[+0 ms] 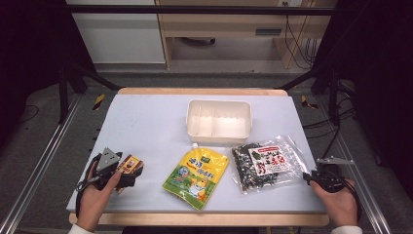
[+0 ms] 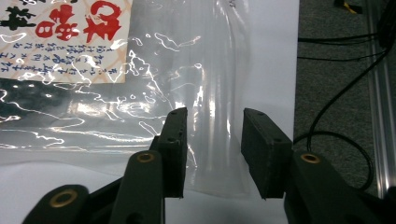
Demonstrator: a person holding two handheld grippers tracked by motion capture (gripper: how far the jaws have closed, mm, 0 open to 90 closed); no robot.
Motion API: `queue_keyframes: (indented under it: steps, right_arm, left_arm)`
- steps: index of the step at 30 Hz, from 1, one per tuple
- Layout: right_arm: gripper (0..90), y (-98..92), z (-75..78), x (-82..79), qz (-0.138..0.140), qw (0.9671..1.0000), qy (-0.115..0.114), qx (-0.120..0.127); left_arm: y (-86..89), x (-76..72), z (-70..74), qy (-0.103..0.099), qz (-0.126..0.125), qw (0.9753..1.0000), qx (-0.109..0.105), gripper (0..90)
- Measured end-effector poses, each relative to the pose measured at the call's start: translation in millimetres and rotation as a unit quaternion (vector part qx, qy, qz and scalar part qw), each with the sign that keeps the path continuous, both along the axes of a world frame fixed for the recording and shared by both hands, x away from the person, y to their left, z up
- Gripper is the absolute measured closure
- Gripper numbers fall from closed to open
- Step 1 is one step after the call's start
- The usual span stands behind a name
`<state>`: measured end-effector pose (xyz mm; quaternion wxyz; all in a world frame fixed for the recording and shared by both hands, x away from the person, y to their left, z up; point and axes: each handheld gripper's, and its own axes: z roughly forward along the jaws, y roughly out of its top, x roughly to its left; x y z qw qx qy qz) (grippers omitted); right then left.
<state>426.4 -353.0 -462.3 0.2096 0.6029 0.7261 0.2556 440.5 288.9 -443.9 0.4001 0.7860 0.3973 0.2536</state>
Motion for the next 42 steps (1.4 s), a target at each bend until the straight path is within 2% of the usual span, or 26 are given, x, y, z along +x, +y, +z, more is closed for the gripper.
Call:
queue_keyframes:
  steps: [2, 6, 9, 14, 17, 21, 26, 36, 39, 42]
  right_arm:
    - [62.9, 0.3, -0.6, 0.5, -0.001, 1.0000, 0.003, 0.001]
    - [67.2, 1.9, -2.3, 0.1, 0.002, 0.9999, 0.001, -0.017]
    - [69.8, 1.2, -3.0, -1.1, 0.006, 0.9998, -0.003, -0.020]
    - [78.1, 6.9, -3.3, -3.3, 0.012, 0.9992, -0.009, -0.038]
    - [87.3, 10.1, -3.1, -3.8, 0.011, 0.9995, -0.008, -0.030]
    - [89.4, 13.3, -2.3, -5.3, 0.008, 0.9992, -0.013, -0.036]
    - [89.6, 11.2, 10.3, -6.0, 0.013, 0.9992, -0.024, -0.029]
    - [89.6, 6.3, 32.2, 6.5, 0.034, 0.9989, -0.019, -0.024]
    - [89.6, 4.8, 42.0, 10.5, 0.048, 0.9983, -0.017, -0.030]
    - [89.6, 0.5, 52.3, 15.9, 0.062, 0.9977, -0.013, -0.025]
  left_arm:
    - [-0.6, -0.2, 0.1, 0.000, -0.002, 1.0000, 0.003, 5.5]
    - [-2.1, -0.6, 0.2, -0.002, -0.003, 1.0000, 0.004, 5.5]
    - [-1.5, -0.6, 0.2, -0.001, -0.004, 1.0000, 0.008, 5.5]
    - [-2.0, -0.4, -0.1, -0.001, -0.003, 1.0000, 0.006, 5.5]
    - [-2.4, -0.6, -0.2, -0.001, -0.004, 1.0000, 0.007, 5.5]
    - [-1.4, -0.8, 0.4, -0.002, -0.004, 1.0000, 0.007, 5.5]
    - [-1.5, -0.6, -0.6, 0.001, -0.003, 1.0000, 0.008, 5.5]
    - [-1.7, -1.2, -0.7, 0.000, -0.004, 1.0000, 0.006, 5.5]
    - [-2.4, -2.0, -0.6, 0.002, -0.006, 1.0000, 0.003, 5.5]
    - [-4.1, -2.5, -0.8, 0.004, -0.009, 0.9999, 0.005, 5.5]
